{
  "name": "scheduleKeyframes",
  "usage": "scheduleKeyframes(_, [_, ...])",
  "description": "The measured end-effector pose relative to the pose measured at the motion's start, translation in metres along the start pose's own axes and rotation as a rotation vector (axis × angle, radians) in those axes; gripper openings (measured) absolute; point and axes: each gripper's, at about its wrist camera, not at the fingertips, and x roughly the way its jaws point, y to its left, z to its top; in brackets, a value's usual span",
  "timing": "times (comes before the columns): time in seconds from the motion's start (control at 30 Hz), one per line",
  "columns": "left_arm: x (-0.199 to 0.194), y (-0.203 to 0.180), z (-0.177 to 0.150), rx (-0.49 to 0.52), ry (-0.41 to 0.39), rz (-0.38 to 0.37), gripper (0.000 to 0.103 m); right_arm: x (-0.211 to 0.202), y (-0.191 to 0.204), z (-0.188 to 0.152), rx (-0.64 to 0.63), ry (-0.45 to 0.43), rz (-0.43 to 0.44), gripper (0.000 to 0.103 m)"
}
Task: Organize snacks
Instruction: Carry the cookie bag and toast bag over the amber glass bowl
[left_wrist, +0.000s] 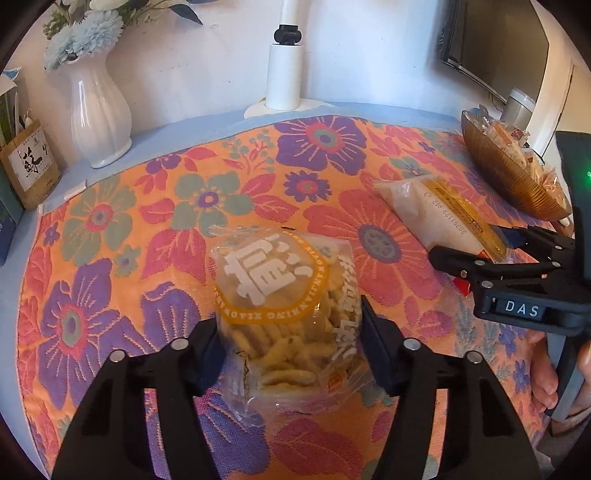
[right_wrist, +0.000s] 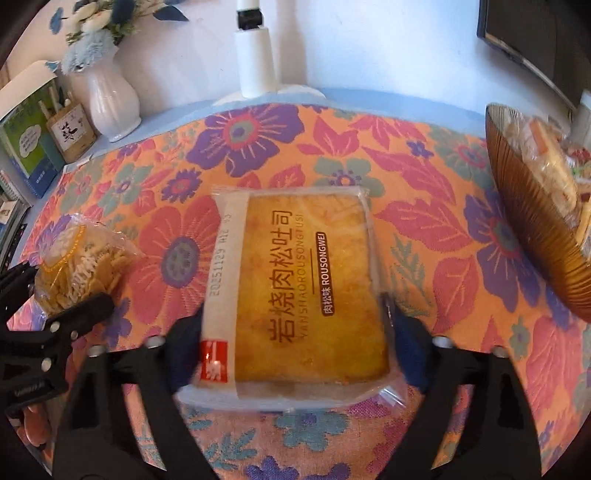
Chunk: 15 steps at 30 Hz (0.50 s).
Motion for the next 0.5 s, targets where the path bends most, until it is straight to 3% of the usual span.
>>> scheduleKeyframes(0.13, [-0.009,0.001,0.001,-0.014,0.000,-0.023,0.057,-0.018,0.005,-0.008,-0.042,-0.029,0.114,0.079])
scheduleKeyframes(0.3, [-0.047,-0.020,0.017,0.024,-0.053,-0.083,0.056,-0.045,-0.028,-0.014,0.116,-0.041,0.366,0.078])
scheduleKeyframes(0.43, [-0.074,-0.060,0.052,0.084,-0.119,-0.157,0.056,-0.093,-0.070,-0.005,0.187,-0.140,0.447,0.078])
scheduleKeyframes(0.5, [-0.078,-0.080,0.070,0.110,-0.141,-0.205,0.056,-0.115,-0.093,0.000,0.209,-0.202,0.426,0.078])
